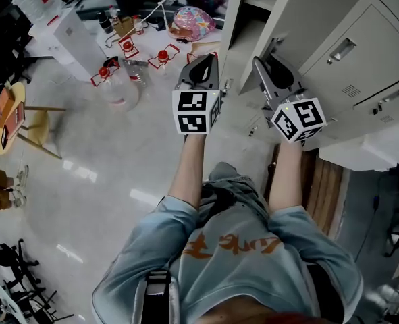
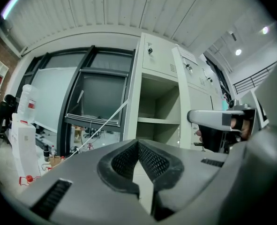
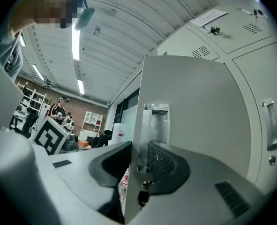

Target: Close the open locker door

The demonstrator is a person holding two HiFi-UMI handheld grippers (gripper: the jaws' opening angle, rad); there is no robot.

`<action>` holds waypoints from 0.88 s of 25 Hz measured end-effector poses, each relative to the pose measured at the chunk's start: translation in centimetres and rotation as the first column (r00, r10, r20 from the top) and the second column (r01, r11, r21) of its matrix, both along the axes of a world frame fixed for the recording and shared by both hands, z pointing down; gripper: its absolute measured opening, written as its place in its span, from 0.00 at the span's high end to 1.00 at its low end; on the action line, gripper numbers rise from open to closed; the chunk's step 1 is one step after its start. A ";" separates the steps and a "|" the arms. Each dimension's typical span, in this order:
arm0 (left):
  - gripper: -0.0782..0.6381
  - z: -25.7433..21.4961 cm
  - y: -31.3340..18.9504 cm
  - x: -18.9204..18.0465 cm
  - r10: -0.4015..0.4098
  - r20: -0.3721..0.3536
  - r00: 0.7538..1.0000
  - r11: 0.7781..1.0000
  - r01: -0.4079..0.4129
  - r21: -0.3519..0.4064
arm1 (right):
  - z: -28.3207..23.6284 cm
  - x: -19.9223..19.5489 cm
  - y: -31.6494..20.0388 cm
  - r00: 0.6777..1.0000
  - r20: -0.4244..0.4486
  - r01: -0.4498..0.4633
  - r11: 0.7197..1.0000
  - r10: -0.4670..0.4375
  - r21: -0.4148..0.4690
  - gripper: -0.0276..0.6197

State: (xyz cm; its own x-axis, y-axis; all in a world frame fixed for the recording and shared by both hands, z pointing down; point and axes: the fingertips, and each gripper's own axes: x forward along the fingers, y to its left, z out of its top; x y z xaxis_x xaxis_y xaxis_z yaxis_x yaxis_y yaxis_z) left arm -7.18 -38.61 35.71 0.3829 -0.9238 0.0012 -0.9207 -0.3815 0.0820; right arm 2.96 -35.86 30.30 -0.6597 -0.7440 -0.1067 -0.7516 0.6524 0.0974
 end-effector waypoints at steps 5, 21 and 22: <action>0.87 -0.1 -0.3 -0.9 -0.017 -0.019 1.000 1.000 0.017 0.006 | 0.1 -0.5 -1.3 1.000 0.000 -0.026 1.000 0.026 -0.012 0.77; 0.87 -0.7 -5.7 -1.6 0.026 -0.048 0.999 0.999 -0.024 0.041 | 0.7 -3.0 -7.6 0.998 -0.010 -0.070 0.997 0.070 -0.022 0.80; 0.87 -0.8 -6.1 -1.6 0.030 -0.047 0.998 0.999 -0.028 0.042 | 0.8 -3.0 -8.1 0.997 -0.014 -0.080 0.996 0.080 -0.025 0.81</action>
